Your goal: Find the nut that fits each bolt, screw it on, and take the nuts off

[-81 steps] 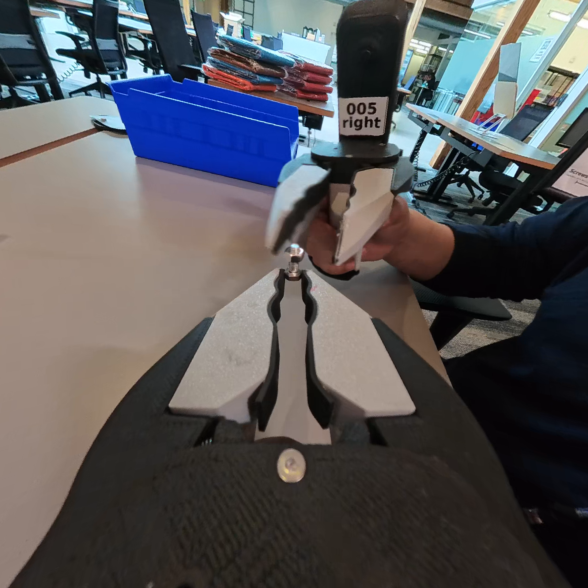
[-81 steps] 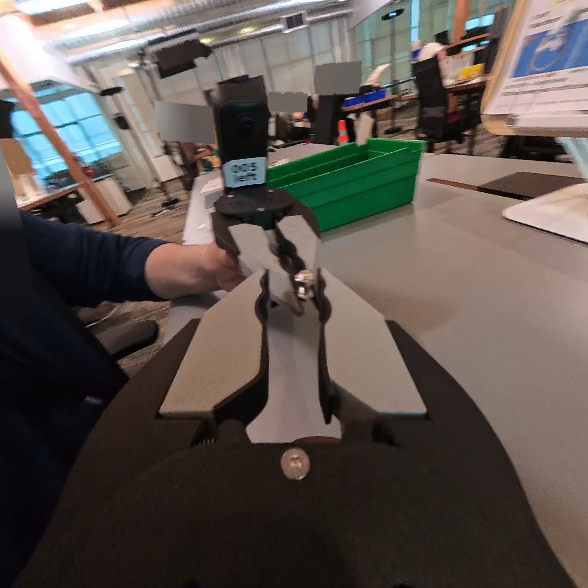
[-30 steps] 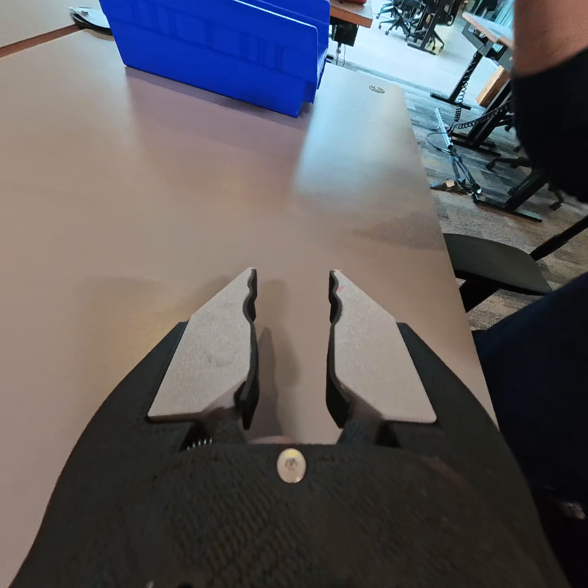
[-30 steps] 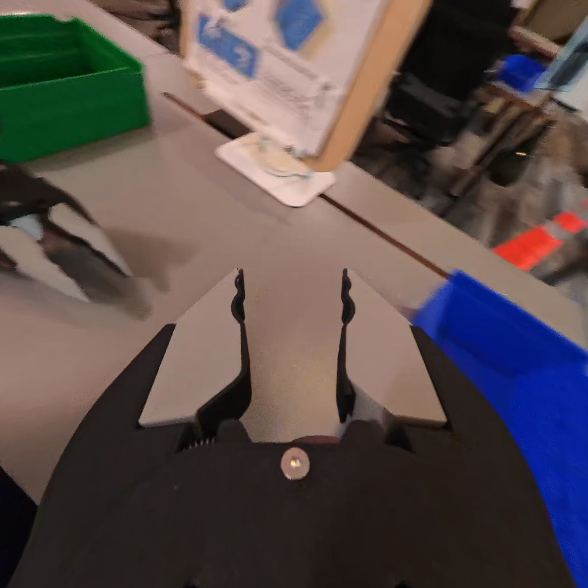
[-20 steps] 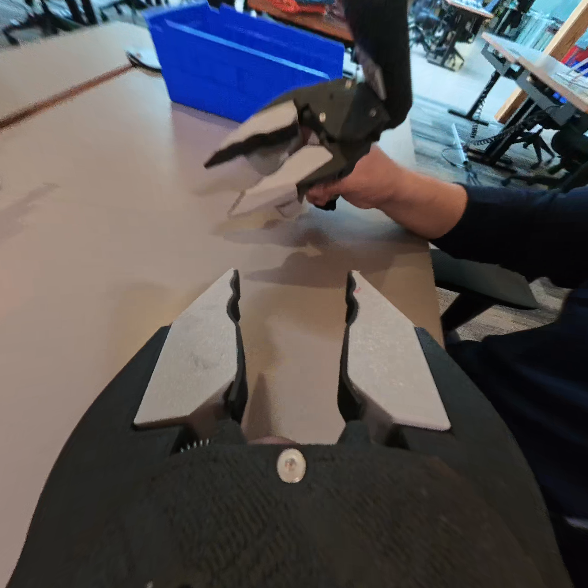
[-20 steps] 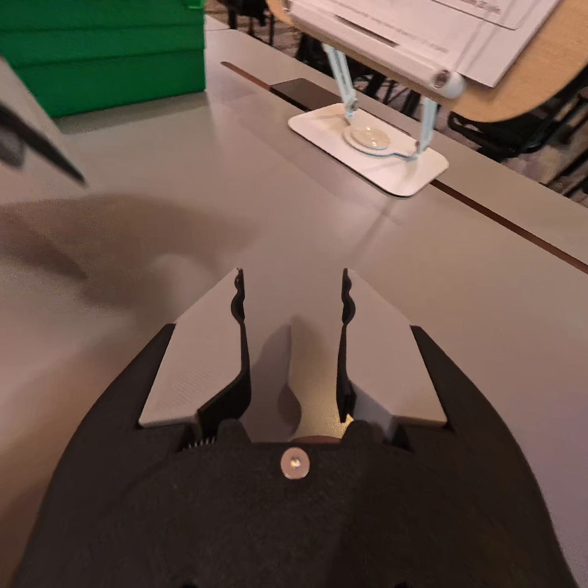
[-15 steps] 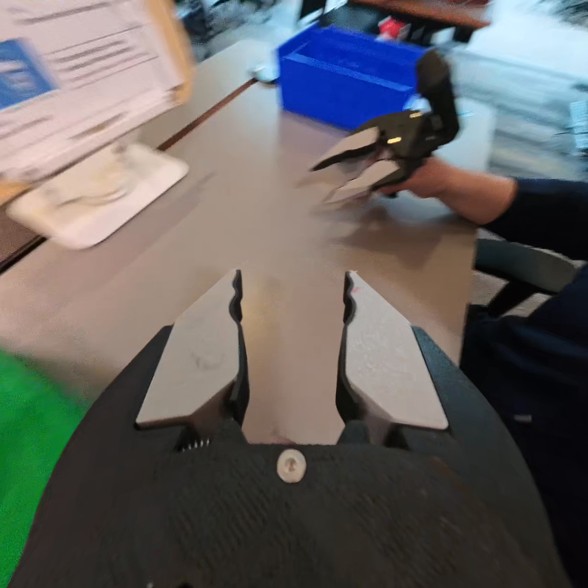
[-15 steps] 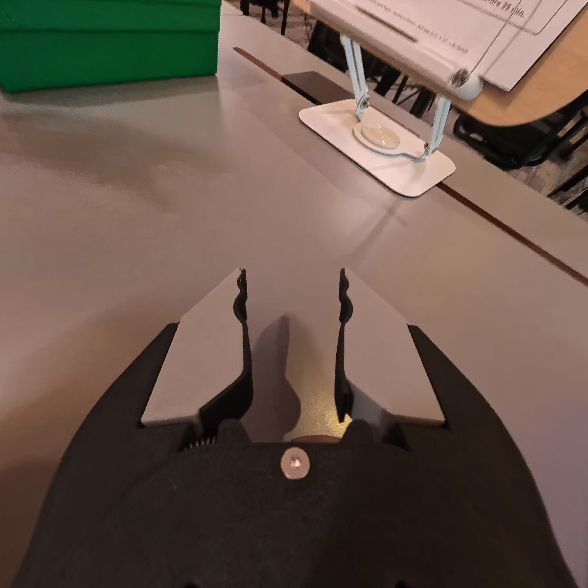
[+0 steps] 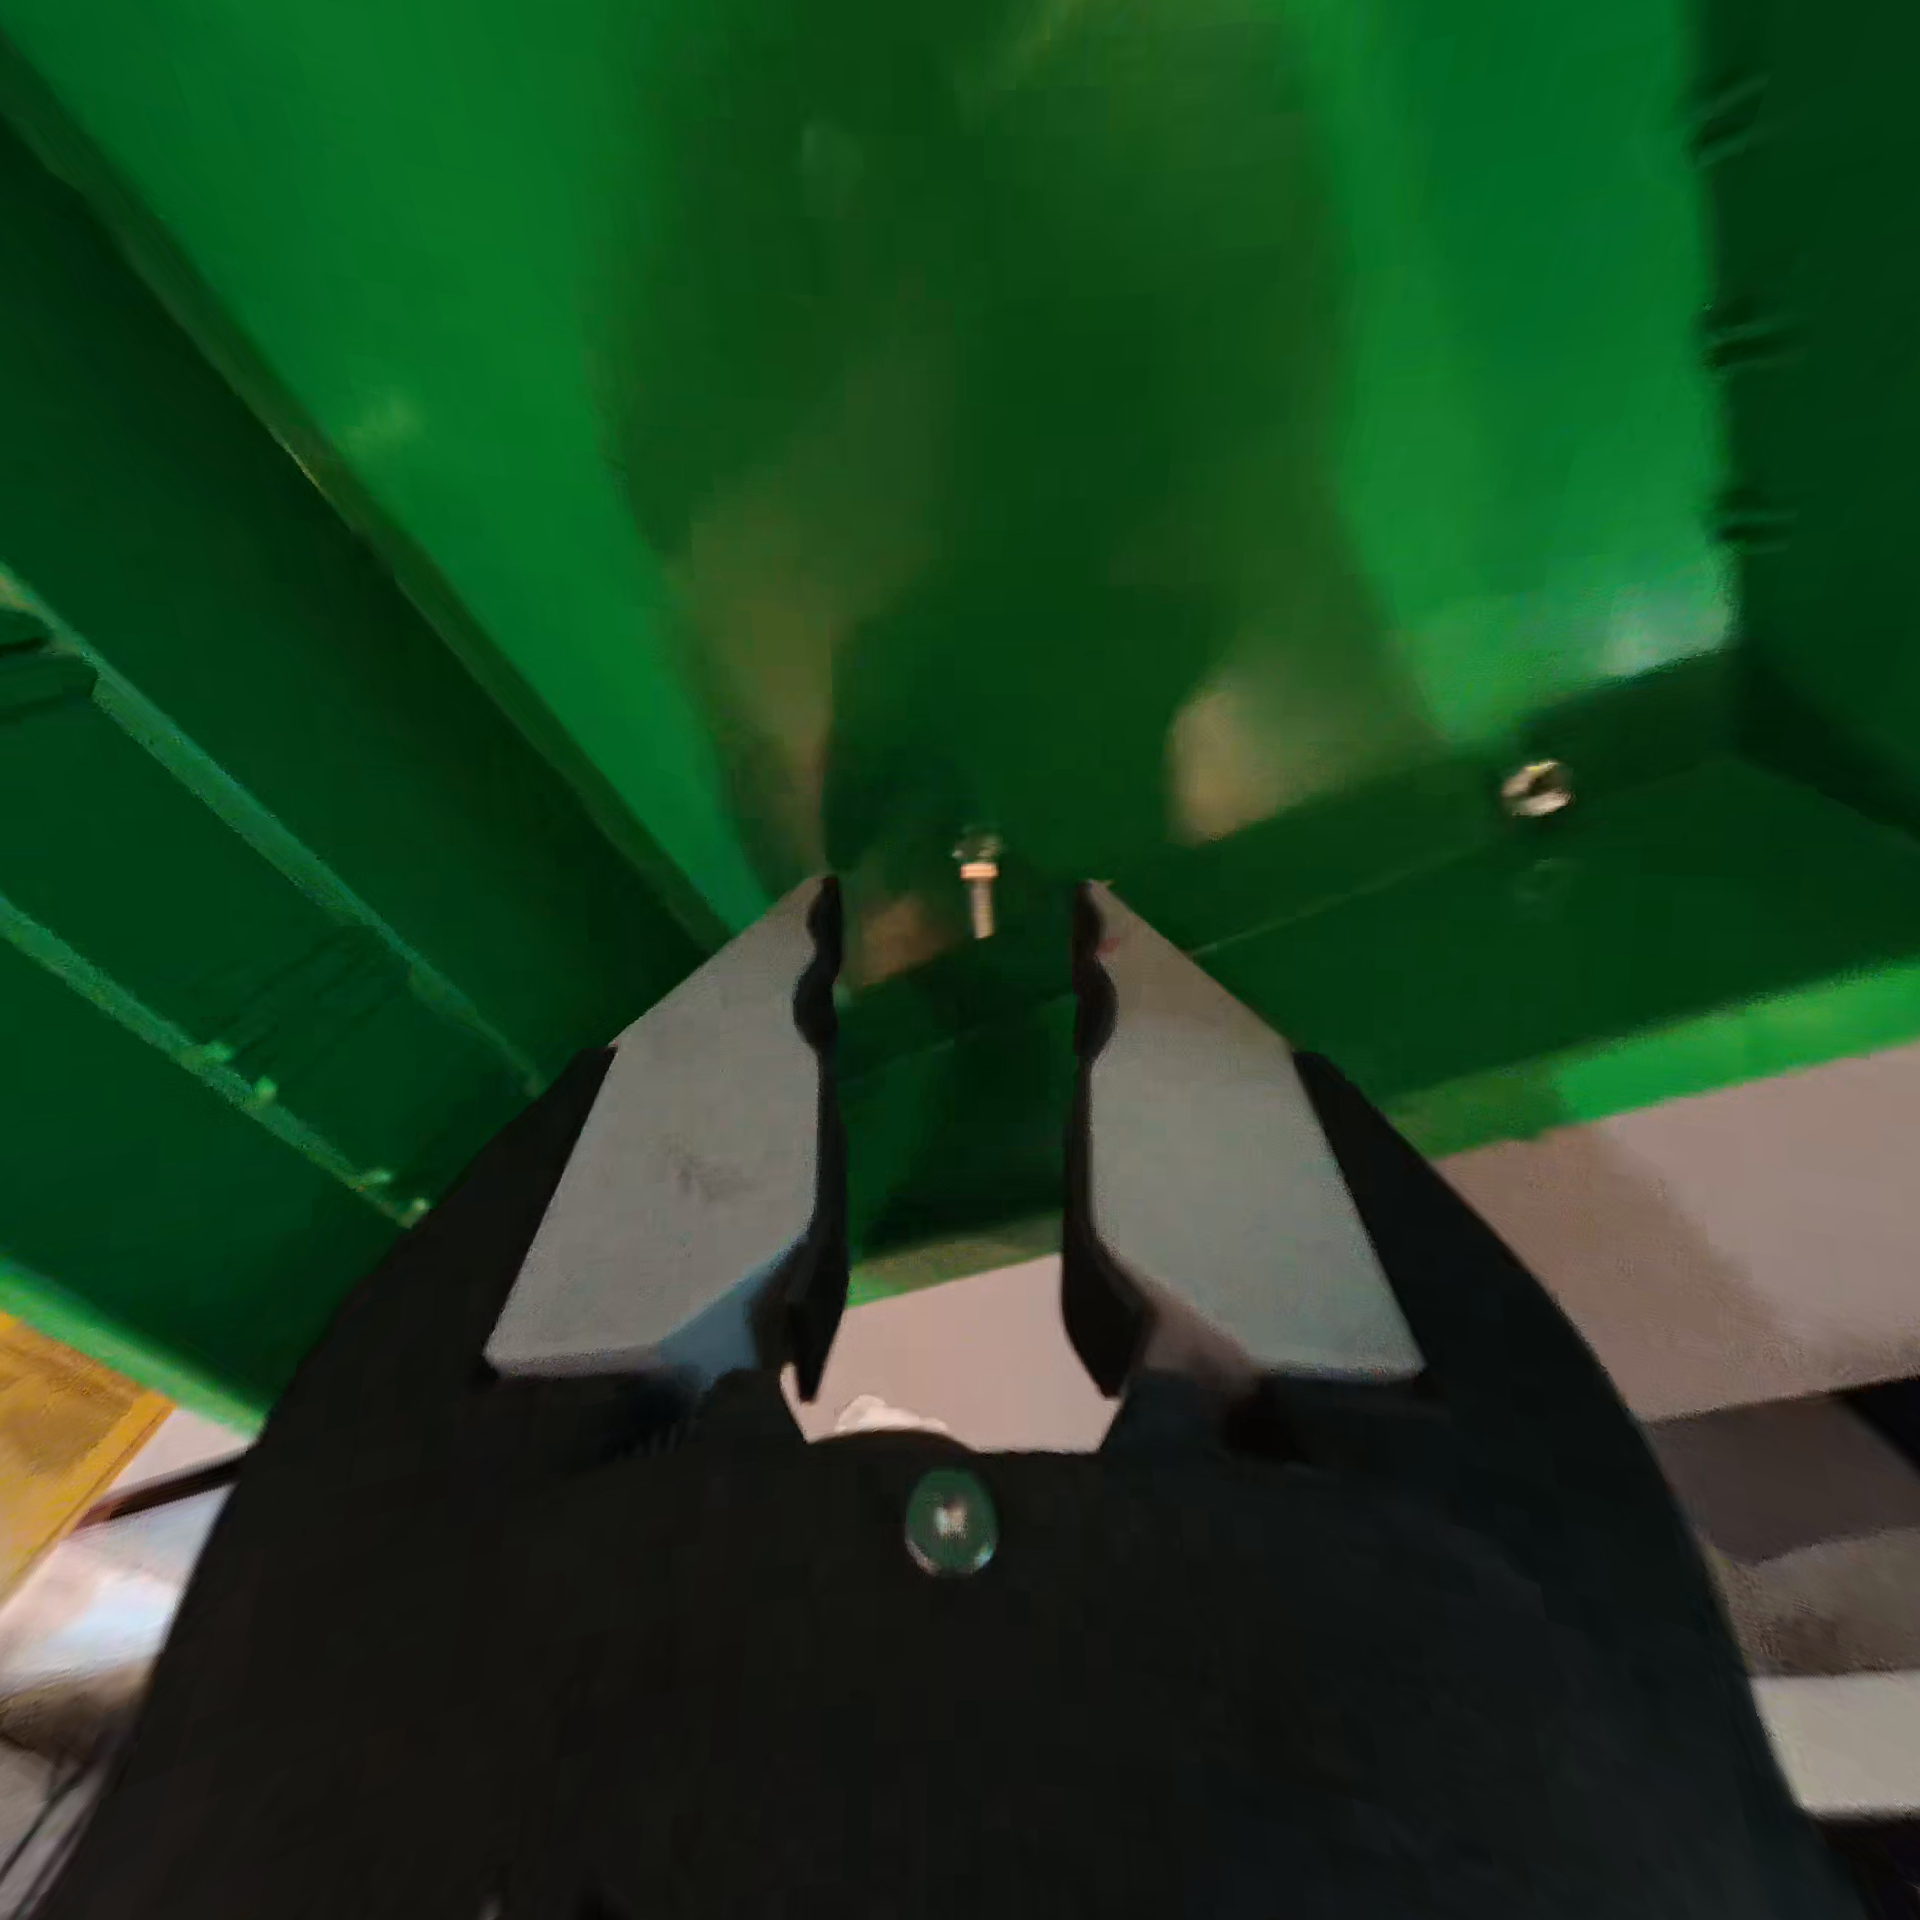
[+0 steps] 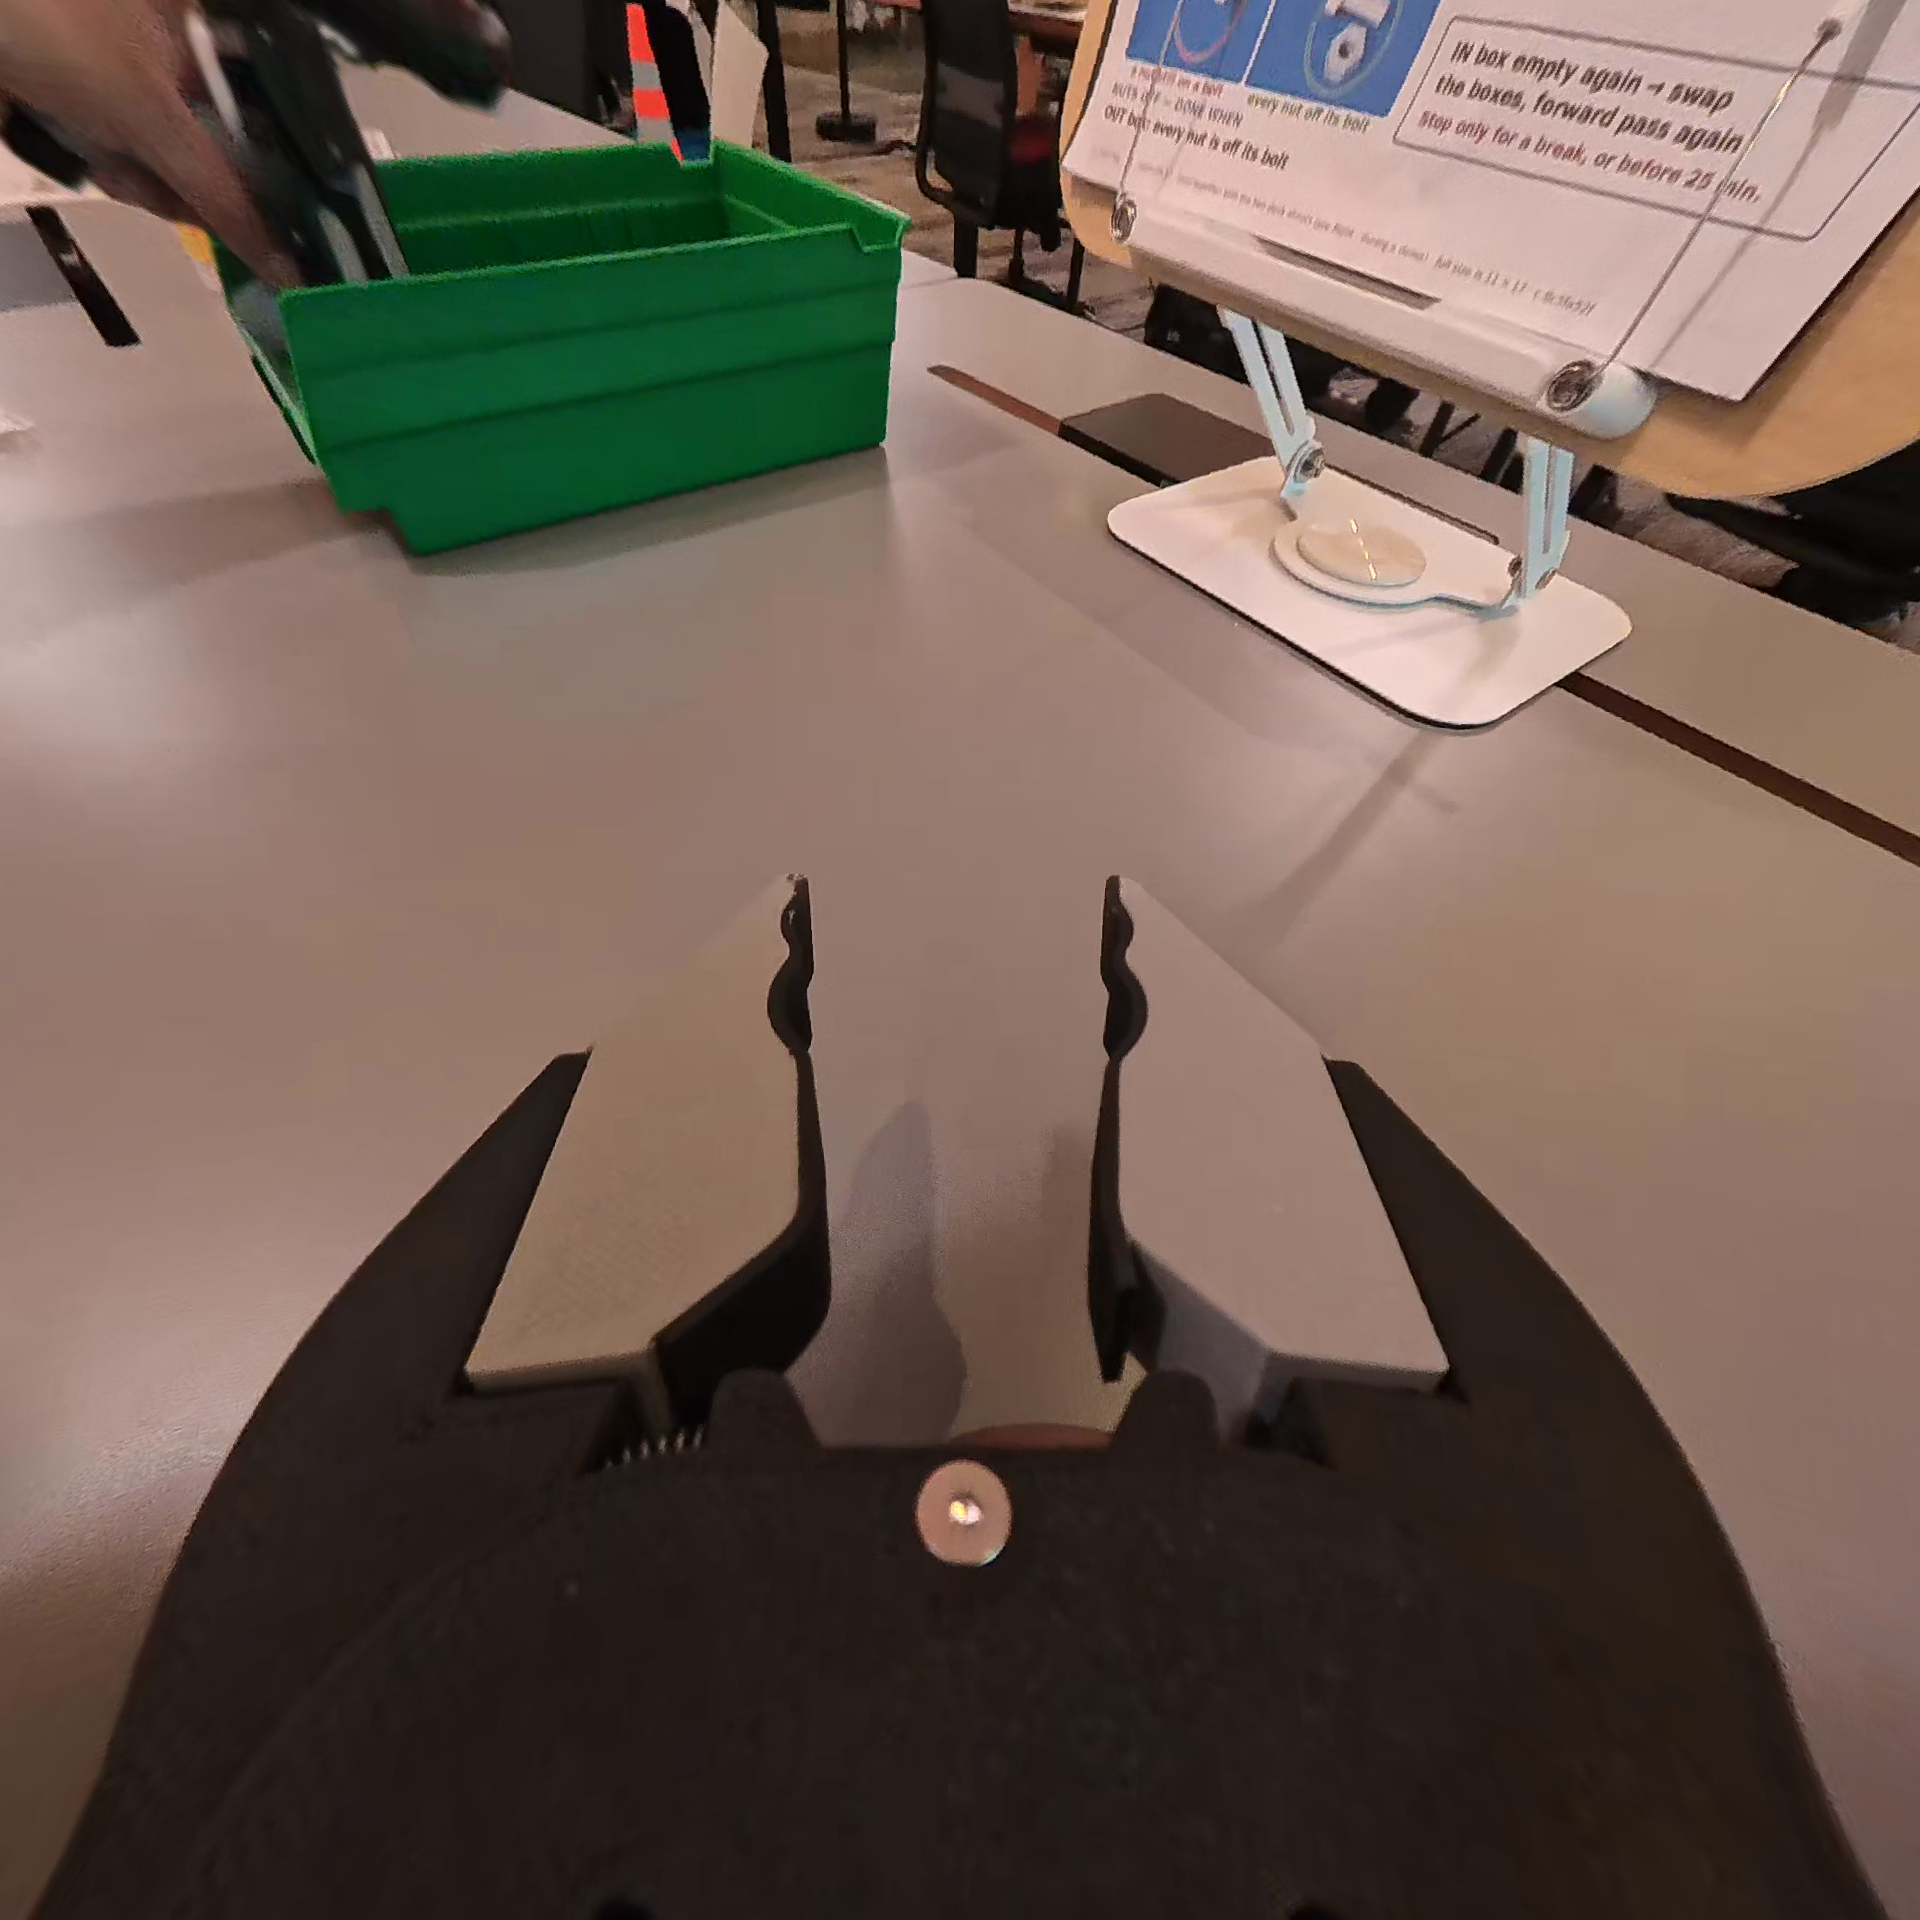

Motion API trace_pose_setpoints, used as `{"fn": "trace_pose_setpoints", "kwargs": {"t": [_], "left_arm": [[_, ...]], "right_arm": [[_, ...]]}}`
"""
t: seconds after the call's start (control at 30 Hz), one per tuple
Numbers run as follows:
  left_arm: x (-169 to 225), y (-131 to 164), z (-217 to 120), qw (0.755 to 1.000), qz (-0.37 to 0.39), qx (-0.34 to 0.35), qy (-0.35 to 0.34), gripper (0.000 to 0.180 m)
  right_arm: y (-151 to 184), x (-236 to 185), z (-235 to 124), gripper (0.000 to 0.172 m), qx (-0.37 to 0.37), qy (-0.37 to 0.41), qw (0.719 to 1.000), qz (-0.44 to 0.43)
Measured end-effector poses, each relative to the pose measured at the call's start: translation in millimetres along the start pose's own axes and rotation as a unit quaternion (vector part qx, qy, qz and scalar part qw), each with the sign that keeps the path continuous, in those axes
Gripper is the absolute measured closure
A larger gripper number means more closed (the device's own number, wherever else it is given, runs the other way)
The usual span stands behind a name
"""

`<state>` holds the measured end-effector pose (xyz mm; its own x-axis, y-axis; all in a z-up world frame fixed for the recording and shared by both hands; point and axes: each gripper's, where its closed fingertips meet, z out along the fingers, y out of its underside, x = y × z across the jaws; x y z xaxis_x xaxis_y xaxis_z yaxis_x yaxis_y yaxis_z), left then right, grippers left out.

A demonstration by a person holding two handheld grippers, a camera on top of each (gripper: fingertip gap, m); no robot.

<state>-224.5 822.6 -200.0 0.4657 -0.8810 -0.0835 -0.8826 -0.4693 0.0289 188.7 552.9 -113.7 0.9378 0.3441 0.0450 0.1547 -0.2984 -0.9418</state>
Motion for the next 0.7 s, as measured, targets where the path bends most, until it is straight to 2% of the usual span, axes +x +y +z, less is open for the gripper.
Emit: {"fn": "trace_pose_setpoints", "kwargs": {"t": [0.03,0.1,0.2,0.23,0.27,0.3,0.33,0.4,0.47,0.5,0.57,0.6,0.63,0.67,0.7], "left_arm": [[-1,-3,2,1.000,-0.005,-0.005,0.006,0.155],[-1,-7,2,1.000,-0.004,-0.008,0.009,0.172],[2,-7,-1,1.000,0.027,-0.016,-0.001,0.173],[-1,-15,-10,0.999,0.034,0.010,-0.018,0.173],[-4,-31,-29,0.997,0.038,0.063,-0.039,0.173],[-3,-51,-58,0.988,0.032,0.144,-0.049,0.173],[9,-73,-96,0.969,0.023,0.244,-0.037,0.173],[66,-103,-179,0.903,0.036,0.424,0.052,0.174],[142,-118,-235,0.832,0.090,0.534,0.122,0.174],[182,-126,-245,0.808,0.125,0.558,0.144,0.174],[257,-149,-233,0.787,0.171,0.569,0.165,0.174],[294,-160,-213,0.786,0.191,0.560,0.182,0.174],[329,-167,-183,0.798,0.214,0.526,0.203,0.174],[356,-173,-146,0.820,0.231,0.482,0.205,0.174],[373,-179,-112,0.838,0.247,0.448,0.188,0.174]], "right_arm": [[-2,0,-3,0.119,0.006,-0.002,1.000,0.001],[-8,-2,-9,0.122,0.019,-0.004,1.000,-0.001],[-12,-6,-14,0.127,0.033,-0.013,0.999,-0.004],[-11,-7,-15,0.127,0.032,-0.015,0.999,-0.005],[-10,-8,-16,0.127,0.030,-0.016,0.999,-0.005],[-9,-8,-16,0.127,0.030,-0.016,0.999,-0.005],[-9,-10,-17,0.126,0.033,-0.021,0.999,-0.003],[-12,-22,-17,0.127,0.046,-0.053,0.998,0.008],[-15,-40,-16,0.127,0.056,-0.102,0.993,0.024],[-16,-50,-15,0.127,0.057,-0.129,0.990,0.030],[-18,-60,-12,0.127,0.055,-0.151,0.987,0.028],[-19,-60,-12,0.127,0.053,-0.147,0.988,0.019],[-20,-56,-12,0.126,0.051,-0.132,0.990,0.008],[-21,-48,-14,0.126,0.051,-0.110,0.993,-0.002],[-23,-42,-18,0.127,0.054,-0.092,0.994,-0.006]]}}
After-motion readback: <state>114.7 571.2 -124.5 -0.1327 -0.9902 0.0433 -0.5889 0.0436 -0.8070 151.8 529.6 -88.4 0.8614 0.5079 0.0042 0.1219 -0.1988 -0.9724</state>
